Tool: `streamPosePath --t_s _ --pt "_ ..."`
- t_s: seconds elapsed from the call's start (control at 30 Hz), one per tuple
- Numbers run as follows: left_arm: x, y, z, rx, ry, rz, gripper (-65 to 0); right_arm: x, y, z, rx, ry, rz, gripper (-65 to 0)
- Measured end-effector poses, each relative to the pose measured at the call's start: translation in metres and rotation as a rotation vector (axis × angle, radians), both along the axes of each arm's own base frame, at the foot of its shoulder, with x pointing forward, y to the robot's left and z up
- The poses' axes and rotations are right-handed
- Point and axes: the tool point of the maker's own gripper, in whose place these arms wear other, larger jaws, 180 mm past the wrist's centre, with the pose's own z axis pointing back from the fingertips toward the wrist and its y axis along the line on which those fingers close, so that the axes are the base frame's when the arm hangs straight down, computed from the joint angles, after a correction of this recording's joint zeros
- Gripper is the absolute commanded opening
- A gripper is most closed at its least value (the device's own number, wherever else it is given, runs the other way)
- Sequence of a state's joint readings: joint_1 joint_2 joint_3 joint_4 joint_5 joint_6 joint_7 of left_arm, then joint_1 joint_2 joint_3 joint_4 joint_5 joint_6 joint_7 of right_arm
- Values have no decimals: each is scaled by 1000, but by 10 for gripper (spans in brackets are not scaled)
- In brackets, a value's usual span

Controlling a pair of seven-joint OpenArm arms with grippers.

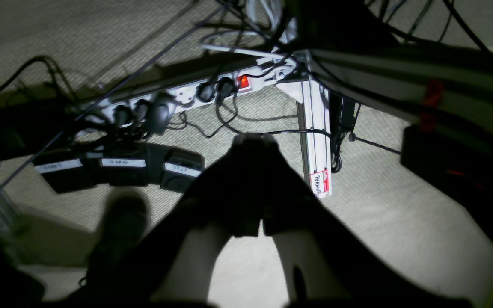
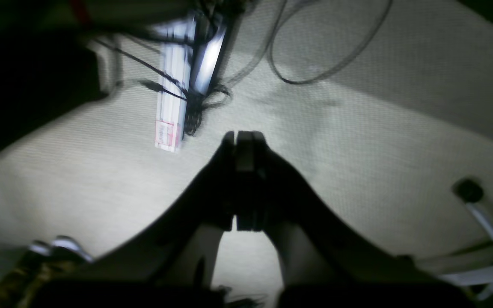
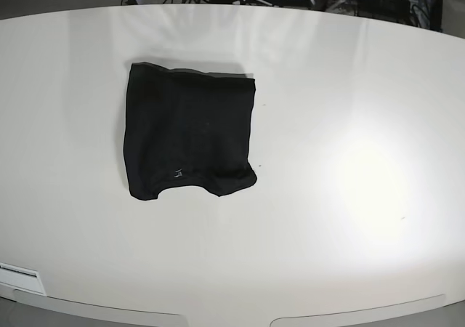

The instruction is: Fold the T-shirt properly

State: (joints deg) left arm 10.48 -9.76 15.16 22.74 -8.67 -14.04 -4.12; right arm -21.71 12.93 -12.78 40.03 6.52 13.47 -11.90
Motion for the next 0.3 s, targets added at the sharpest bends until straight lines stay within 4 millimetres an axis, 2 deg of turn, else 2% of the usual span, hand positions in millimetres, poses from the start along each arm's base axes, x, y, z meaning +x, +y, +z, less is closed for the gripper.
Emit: streamPosePath --t_s 0.1,0.2,0.27,0.3 --pt "-17 -32 -2 -2 -24 52 -650 -11 39 -4 36 12 19 -650" --pt "-37 -59 -1 -12 -7 86 -650 -6 73 -5 55 -9 -5 -650" --pt "-46 -75 0 -18 1 75 -650 0 85 -4 74 -15 -10 -650" --pt "-42 -82 1 -25 -13 58 -650 4 87 -5 77 -21 -8 -650"
